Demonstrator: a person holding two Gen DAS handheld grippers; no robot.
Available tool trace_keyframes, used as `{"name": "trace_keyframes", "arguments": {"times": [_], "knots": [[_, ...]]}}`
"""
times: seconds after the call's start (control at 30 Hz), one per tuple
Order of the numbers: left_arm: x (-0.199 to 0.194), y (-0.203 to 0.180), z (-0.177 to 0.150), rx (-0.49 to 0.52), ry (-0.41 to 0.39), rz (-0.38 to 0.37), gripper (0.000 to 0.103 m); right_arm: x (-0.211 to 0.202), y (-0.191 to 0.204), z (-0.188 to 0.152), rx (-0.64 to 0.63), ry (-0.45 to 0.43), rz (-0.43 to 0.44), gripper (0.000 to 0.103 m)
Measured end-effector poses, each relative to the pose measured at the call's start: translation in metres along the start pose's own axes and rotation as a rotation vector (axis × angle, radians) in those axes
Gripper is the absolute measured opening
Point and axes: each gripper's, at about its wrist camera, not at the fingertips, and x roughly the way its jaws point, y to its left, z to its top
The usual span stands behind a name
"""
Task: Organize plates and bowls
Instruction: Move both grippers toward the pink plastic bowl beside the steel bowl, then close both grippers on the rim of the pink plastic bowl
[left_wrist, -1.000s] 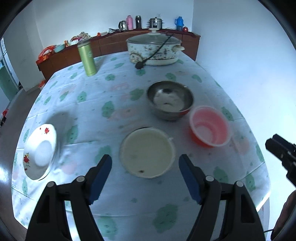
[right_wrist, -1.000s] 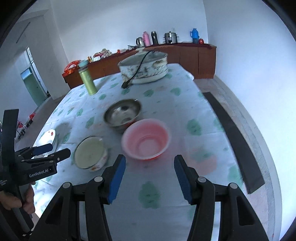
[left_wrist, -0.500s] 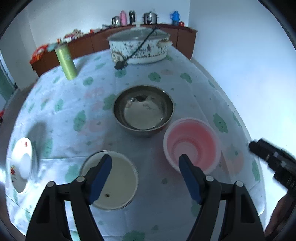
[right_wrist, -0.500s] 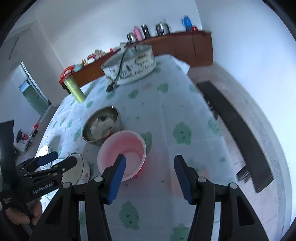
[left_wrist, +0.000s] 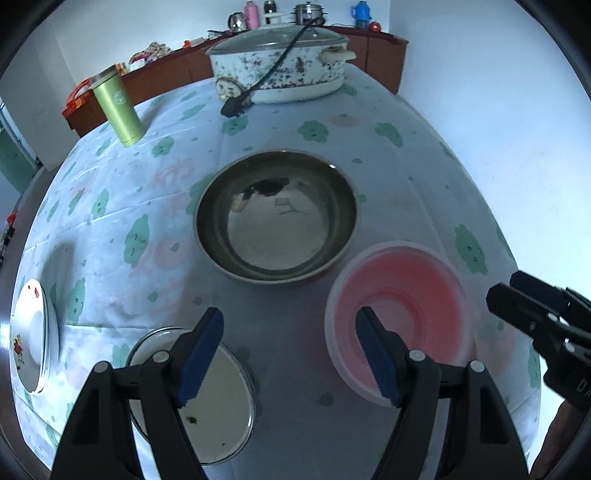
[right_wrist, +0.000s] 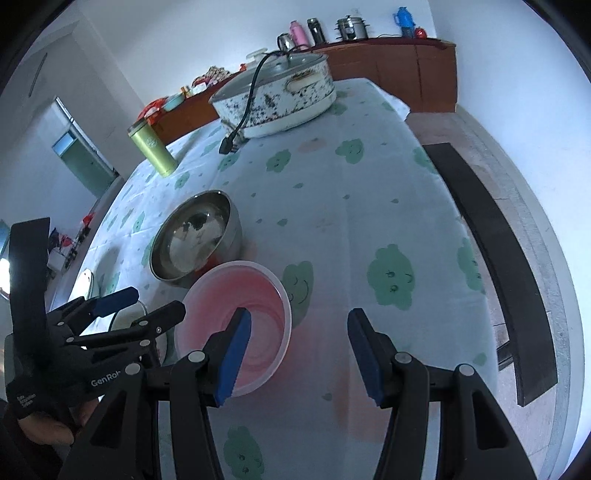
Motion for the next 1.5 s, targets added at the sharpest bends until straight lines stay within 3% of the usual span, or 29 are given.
{"name": "trace_keyframes", "arguments": {"times": [0.47, 0.6, 0.67, 0.73, 0.97, 1.1, 1.13, 1.17, 1.5], "knots": [[0.011, -0.007, -0.005, -0.005, 0.035, -0.012, 0.074, 0.010, -0.006, -0.001, 0.019, 0.026, 0.041, 0.057], [0.014, -0.007, -0.006, -0.011, 0.050, -0.024, 0.068, 0.016, -0.008, -0.003, 0.034, 0.049, 0.059, 0.057], [0.017, -0.008, -0.006, -0.010, 0.061, -0.034, 0.067, 0.019, -0.011, -0.004, 0.056, 0.061, 0.073, 0.045], [0.019, -0.010, -0.005, -0.007, 0.067, -0.040, 0.067, 0.021, -0.014, -0.004, 0.065, 0.073, 0.078, 0.039], [0.027, -0.012, -0.003, -0.012, 0.097, -0.066, 0.056, 0.029, -0.013, -0.002, 0.083, 0.095, 0.105, 0.039], [0.035, -0.012, -0.004, -0.022, 0.126, -0.092, 0.042, 0.036, -0.012, -0.003, 0.077, 0.118, 0.098, 0.038], [0.037, -0.012, -0.004, -0.026, 0.134, -0.104, 0.040, 0.038, -0.012, -0.004, 0.077, 0.123, 0.104, 0.034], [0.040, -0.013, -0.005, -0.030, 0.144, -0.114, 0.039, 0.039, -0.011, -0.004, 0.074, 0.129, 0.109, 0.027], [0.050, -0.021, -0.007, -0.007, 0.171, -0.128, 0.038, 0.054, -0.006, -0.008, 0.071, 0.170, 0.133, 0.015]]}}
